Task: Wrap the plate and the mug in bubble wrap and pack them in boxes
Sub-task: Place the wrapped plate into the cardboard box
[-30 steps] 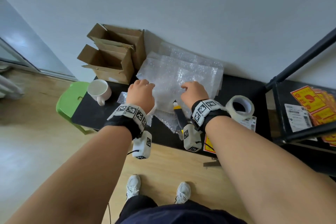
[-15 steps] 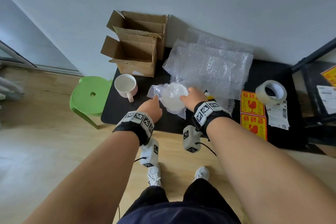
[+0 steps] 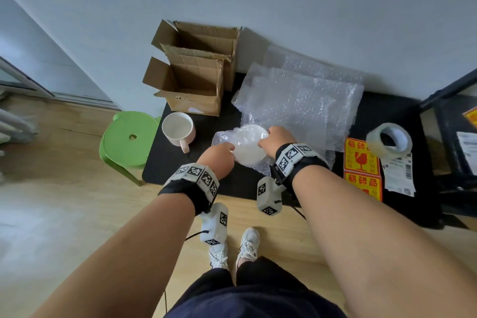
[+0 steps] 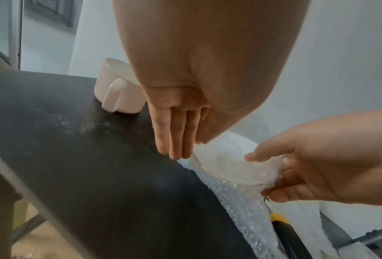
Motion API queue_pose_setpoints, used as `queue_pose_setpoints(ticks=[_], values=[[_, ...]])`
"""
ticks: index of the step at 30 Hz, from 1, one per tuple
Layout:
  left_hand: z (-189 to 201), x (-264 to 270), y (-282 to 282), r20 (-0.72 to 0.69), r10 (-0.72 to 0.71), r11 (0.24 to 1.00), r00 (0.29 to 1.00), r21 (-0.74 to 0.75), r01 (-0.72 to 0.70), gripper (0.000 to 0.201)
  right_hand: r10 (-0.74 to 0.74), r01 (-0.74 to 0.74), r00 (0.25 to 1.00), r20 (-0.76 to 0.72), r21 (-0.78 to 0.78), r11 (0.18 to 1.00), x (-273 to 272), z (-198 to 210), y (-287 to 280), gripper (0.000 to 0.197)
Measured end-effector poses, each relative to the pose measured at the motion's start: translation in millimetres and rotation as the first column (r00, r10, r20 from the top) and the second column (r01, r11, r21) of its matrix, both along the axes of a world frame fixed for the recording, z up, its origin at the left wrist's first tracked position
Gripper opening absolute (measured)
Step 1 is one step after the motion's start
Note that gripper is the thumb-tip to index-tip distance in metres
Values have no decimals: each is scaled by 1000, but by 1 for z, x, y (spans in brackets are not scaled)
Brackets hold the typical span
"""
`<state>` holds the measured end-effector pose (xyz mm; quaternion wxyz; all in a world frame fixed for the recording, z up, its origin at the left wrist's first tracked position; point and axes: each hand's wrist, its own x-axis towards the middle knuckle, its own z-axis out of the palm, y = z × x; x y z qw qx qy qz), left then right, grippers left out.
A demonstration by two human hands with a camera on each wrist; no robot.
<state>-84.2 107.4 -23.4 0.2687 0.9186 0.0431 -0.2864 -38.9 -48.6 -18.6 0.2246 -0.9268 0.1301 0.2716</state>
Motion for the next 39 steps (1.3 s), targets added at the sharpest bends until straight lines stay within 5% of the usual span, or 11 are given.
queue_pose_setpoints(ticks=[5, 14, 27, 39], values=[[27, 18, -1, 96, 47, 998, 994, -36, -44, 33, -72, 53, 993, 97, 183, 982, 22, 28, -9, 40], [69, 48, -8, 265, 105, 987, 958, -145, -68, 29, -295, 181, 897, 328, 336, 924, 47, 76, -32, 13], [107, 109, 48, 473, 422, 904, 774, -154, -399, 30, -527, 320, 829, 188, 613, 722, 92, 106, -4, 24], [108, 209, 134, 345, 434, 887, 832, -2, -461, 43, -534, 342, 823, 194, 581, 739, 167, 103, 75, 26]])
